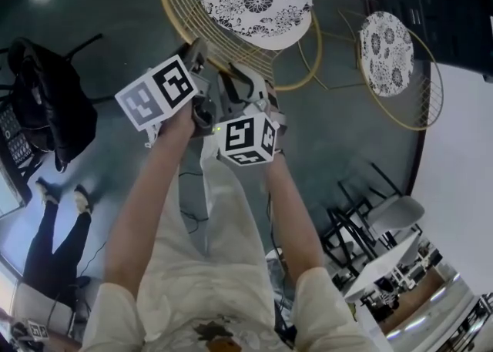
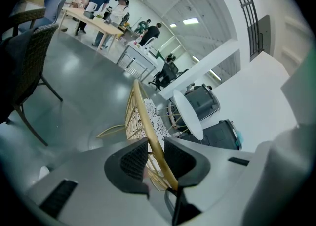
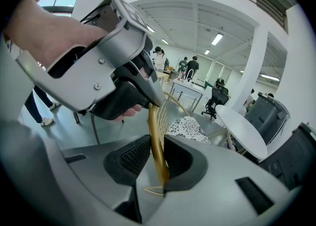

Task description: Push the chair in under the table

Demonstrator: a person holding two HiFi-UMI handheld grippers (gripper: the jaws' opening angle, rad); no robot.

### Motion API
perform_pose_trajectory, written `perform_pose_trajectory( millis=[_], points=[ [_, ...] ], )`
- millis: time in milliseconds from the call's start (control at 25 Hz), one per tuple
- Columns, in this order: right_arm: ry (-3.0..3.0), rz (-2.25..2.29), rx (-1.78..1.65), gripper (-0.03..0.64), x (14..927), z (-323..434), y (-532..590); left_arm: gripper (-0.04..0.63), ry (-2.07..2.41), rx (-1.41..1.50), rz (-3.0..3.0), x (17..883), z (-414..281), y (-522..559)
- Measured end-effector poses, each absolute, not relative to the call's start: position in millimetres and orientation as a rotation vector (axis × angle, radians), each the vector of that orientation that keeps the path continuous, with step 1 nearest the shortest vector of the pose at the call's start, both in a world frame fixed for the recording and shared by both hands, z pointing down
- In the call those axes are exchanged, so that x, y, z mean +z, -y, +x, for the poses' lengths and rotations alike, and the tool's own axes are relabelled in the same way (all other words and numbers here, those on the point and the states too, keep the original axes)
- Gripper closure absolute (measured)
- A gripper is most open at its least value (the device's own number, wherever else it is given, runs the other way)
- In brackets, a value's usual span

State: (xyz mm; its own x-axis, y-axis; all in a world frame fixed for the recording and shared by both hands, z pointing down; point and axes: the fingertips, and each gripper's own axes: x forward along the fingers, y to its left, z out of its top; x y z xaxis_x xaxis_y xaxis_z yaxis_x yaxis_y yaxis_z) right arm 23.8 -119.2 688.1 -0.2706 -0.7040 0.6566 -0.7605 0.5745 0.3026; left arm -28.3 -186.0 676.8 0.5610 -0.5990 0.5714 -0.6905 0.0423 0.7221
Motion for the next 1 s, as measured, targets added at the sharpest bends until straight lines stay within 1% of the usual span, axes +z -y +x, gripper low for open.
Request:
perform_pose_trajectory(
  millis=[120, 240, 360, 560, 840, 920, 960, 1000],
  points=[
    [2.028, 1.175, 0.114, 0.534, 689, 25, 120, 0.509, 1.088, 0.096, 1.651, 677, -27, 187],
    [2.077, 1.202, 0.179, 0.514, 680, 24, 118, 0.506, 1.07, 0.077, 1.677, 674, -28, 184],
    [2.108, 1.215, 0.17, 0.499, 665, 23, 110, 0.506, 1.082, 0.065, 1.699, 666, -35, 178],
    [2.138, 1.28, 0.222, 0.495, 647, 17, 86, 0.506, 1.097, 0.117, 1.708, 655, -47, 147],
    [2.26, 1.31, 0.352, 0.499, 589, -2, 48, 0.517, 1.089, 0.17, 1.75, 597, -60, 94],
    [2.265, 1.308, 0.314, 0.513, 573, -6, 45, 0.54, 1.087, 0.162, 1.754, 584, -66, 88],
    [2.269, 1.313, 0.291, 0.557, 565, -7, 44, 0.555, 1.087, 0.158, 1.753, 578, -69, 85],
    [2.275, 1.319, 0.268, 0.581, 555, -7, 42, 0.568, 1.094, 0.156, 1.754, 571, -73, 81]
  ],
)
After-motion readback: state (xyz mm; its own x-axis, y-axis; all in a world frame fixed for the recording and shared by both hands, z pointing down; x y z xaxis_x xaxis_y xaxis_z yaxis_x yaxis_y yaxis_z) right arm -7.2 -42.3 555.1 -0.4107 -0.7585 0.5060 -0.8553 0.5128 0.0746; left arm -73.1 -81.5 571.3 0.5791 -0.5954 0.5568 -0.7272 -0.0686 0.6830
